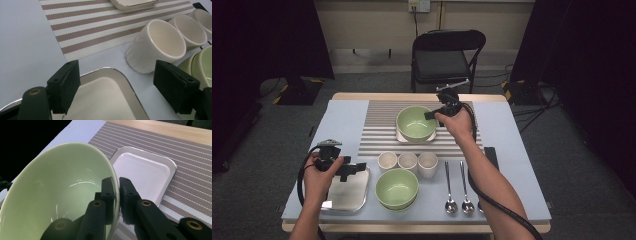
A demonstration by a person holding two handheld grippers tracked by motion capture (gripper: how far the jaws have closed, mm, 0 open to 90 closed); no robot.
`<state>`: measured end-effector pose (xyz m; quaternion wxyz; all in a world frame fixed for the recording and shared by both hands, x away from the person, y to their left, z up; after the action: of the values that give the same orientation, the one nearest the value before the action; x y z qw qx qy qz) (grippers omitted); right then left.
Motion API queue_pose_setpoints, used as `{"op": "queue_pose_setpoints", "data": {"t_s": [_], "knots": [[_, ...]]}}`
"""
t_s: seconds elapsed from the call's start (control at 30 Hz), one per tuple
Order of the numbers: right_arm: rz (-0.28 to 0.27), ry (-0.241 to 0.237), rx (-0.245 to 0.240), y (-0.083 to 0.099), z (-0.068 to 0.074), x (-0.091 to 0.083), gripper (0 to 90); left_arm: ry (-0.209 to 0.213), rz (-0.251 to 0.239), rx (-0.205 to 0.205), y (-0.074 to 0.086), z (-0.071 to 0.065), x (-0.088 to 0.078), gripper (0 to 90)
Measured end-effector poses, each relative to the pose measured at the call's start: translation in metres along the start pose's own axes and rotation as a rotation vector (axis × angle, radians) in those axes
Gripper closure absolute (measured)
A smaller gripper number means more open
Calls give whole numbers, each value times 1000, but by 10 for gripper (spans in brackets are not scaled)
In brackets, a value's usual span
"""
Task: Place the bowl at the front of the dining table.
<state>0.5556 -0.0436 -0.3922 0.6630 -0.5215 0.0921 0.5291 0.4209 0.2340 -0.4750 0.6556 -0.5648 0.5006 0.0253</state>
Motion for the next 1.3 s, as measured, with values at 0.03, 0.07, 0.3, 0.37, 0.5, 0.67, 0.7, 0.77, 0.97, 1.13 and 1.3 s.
{"op": "queue_pose_setpoints", "data": {"t_s": [0.03,0.07,0.3,0.37,0.5,0.67,0.7,0.77,0.97,1.13,1.3], "knots": [[-4,5,0,-1,-1,0,828,-2,0,-1,0,0,0,213],[-8,11,4,-1,-2,0,828,-1,2,0,0,0,0,214],[-25,24,18,-3,-9,3,828,2,3,0,1,0,1,213],[-25,24,23,-3,-10,4,828,3,3,-1,1,0,1,213],[-32,32,27,-5,-12,7,828,4,3,-1,1,0,1,214],[-40,40,30,-7,-14,9,828,6,2,-2,1,0,1,213],[-38,46,33,-7,-14,9,828,5,1,-2,1,0,1,214],[-43,47,34,-8,-16,10,828,6,2,-1,1,1,1,213],[-45,52,44,-9,-20,13,828,9,0,-2,1,0,2,214],[-57,63,39,-11,-24,16,828,10,-5,-10,0,0,1,213],[-64,69,39,-11,-26,20,828,9,-7,-10,1,1,1,213]]}}
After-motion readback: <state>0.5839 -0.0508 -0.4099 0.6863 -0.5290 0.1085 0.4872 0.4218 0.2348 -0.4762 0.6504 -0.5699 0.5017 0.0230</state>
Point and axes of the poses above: each handheld gripper's, and its own axes: x roughly forward along the jaws, y roughly out of its underside, z roughly to its left, the point moved 8 cm from there along x, roughly forward along the jaws, and after that the axes turned 13 degrees about x, right-handed, at the moved point
